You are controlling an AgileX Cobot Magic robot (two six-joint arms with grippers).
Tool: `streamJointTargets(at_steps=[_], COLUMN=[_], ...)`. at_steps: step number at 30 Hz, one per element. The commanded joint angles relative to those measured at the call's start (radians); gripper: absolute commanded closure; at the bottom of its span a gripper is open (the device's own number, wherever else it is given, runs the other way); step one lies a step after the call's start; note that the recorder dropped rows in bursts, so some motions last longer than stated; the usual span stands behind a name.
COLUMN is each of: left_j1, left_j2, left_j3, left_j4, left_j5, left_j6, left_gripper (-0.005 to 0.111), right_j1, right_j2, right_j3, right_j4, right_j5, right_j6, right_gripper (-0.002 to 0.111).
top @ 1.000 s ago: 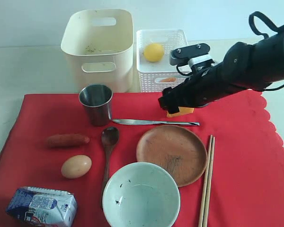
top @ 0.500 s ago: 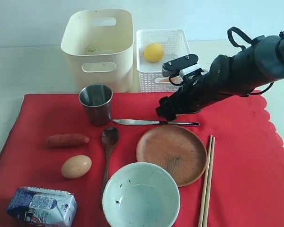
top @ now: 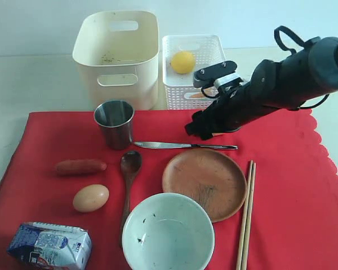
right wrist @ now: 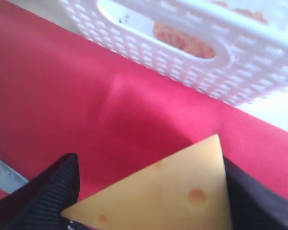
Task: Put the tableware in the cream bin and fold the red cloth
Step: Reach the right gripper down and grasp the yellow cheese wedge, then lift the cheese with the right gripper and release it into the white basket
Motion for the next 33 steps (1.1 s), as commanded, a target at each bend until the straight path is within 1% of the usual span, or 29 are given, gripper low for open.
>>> streamJointTargets(at_steps=[1,5,8,10,13,18,21,22,23,24,25,26,27,28,31,32,33], left_j1=[0.002,0.002,0.002,0.002,0.002,0.002,0.002,0.002,0.002,0.002,0.002,0.002,0.002,0.002,0.002,0.002,0.002], left_j2=[-0.006,-0.006,-0.006,-0.006,-0.006,-0.006,-0.006,-0.006,-0.006,-0.006,-0.006,-0.006,-0.006,-0.006,-0.006,-0.006,-0.006], left_j3=[-0.001,-0.001,-0.001,-0.001,-0.001,-0.001,-0.001,-0.001,-0.001,-0.001,-0.001,-0.001,-0.001,-0.001,-0.001,-0.001,-0.001], left_j4=[-0.005,-0.005,-0.005,-0.005,-0.005,-0.005,-0.005,-0.005,-0.005,-0.005,-0.005,-0.005,-0.005,-0.005,-0.005,-0.005,-0.005], left_j5=[-0.008,-0.008,-0.008,-0.008,-0.008,-0.008,-0.008,-0.008,-0.008,-0.008,-0.008,-0.008,-0.008,-0.008,-0.008,-0.008,-0.008], left_j6=[-0.001,-0.001,-0.001,-0.001,-0.001,-0.001,-0.001,-0.001,-0.001,-0.001,-0.001,-0.001,-0.001,-0.001,-0.001,-0.001,-0.001], left_gripper=[0.104,0.104,0.104,0.104,0.104,0.104,0.104,0.104,0.104,0.104,0.104,0.104,0.104,0.104,0.104,0.104,0.104], right_j1=[-0.003,-0.003,-0.003,-0.003,-0.003,-0.003,-0.003,-0.003,-0.003,-0.003,-0.003,-0.003,-0.003,-0.003,-0.003,-0.003,-0.003], right_j2=[-0.107,-0.199,-0.254,-0.276,-0.270,-0.179,-0.006,0.062,0.084,0.129,0.141,0.160,0.168,0.170,0.172,0.172,0.172], right_j3=[-0.005,-0.005,-0.005,-0.005,-0.013,-0.113,-0.269,-0.318,-0.336,-0.372,-0.384,-0.397,-0.399,-0.401,-0.401,-0.401,-0.401], right_j4=[-0.005,-0.005,-0.005,0.008,0.018,0.020,0.018,0.018,0.018,0.018,0.018,0.018,0.018,0.018,0.018,0.018,0.020], right_j5=[0.056,0.108,0.107,0.067,-0.040,-0.098,-0.107,-0.142,-0.157,-0.164,-0.164,-0.176,-0.176,-0.184,-0.199,-0.202,-0.202], right_j6=[0.005,0.005,0.005,0.005,0.005,0.005,0.003,0.003,0.003,0.001,-0.001,-0.006,-0.006,-0.006,-0.034,-0.040,-0.040], right_gripper=[0.108,0.108,0.108,0.108,0.108,0.108,0.108,0.108,0.106,0.101,0.098,0.089,0.084,0.073,0.056,0.046,0.039])
